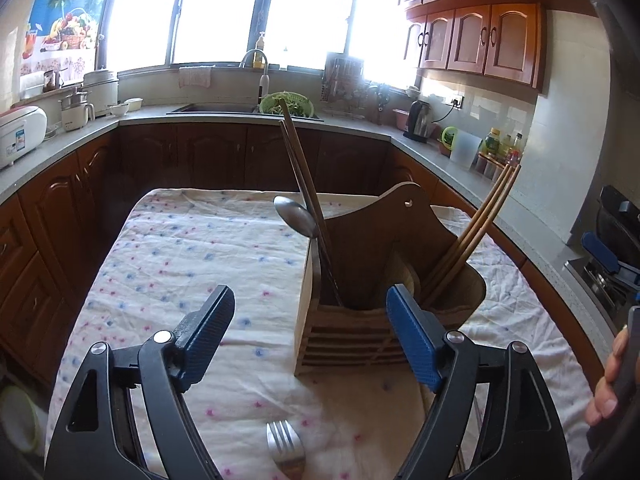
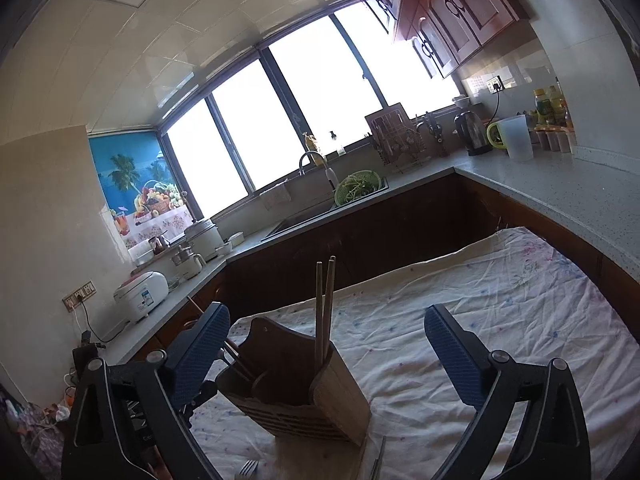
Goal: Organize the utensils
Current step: 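Withdraw both open tools from the holder back to the cloth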
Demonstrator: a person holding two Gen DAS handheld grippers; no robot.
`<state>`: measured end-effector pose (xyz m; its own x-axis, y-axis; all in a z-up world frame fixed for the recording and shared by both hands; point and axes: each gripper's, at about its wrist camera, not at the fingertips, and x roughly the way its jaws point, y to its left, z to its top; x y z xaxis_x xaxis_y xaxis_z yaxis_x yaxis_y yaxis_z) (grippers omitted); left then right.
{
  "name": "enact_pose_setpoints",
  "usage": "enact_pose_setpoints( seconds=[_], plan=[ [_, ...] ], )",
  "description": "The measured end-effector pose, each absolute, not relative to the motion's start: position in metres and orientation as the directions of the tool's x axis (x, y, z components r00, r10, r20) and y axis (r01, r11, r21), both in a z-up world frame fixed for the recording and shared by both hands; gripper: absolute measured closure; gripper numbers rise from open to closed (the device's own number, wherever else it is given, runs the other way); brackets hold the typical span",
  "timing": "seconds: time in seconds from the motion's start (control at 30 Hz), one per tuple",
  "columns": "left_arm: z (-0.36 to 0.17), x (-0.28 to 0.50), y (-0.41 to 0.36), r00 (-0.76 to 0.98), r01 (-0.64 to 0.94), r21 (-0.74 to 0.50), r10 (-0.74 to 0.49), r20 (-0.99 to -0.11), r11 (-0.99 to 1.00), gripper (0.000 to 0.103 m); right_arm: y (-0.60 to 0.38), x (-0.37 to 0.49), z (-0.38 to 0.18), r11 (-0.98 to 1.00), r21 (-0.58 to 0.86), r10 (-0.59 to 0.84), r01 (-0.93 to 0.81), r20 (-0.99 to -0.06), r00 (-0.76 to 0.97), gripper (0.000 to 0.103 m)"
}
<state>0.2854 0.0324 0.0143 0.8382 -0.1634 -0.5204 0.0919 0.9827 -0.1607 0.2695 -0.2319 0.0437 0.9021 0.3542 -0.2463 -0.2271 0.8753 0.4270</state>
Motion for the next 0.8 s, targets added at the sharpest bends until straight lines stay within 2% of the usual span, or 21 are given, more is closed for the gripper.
enact_pose_setpoints(
  seconds=[0.37, 0.8],
  plan=[
    [0.008, 0.224, 0.037, 0.825, 0.076, -0.221, -0.186, -0.534, 0.972, 0.014, -0.272, 0.214, 0.011, 0.876, 0.467, 0.297, -0.118, -0.332, 0.895, 0.002],
    [-0.012, 0.184, 0.013, 0.780, 0.109, -0.247, -0.237, -0.579, 0.963, 0.014, -0.293, 0.156, -0.021, 0.890, 0.454, 0.253, -0.047, -0.404, 0.879, 0.001]
  ],
)
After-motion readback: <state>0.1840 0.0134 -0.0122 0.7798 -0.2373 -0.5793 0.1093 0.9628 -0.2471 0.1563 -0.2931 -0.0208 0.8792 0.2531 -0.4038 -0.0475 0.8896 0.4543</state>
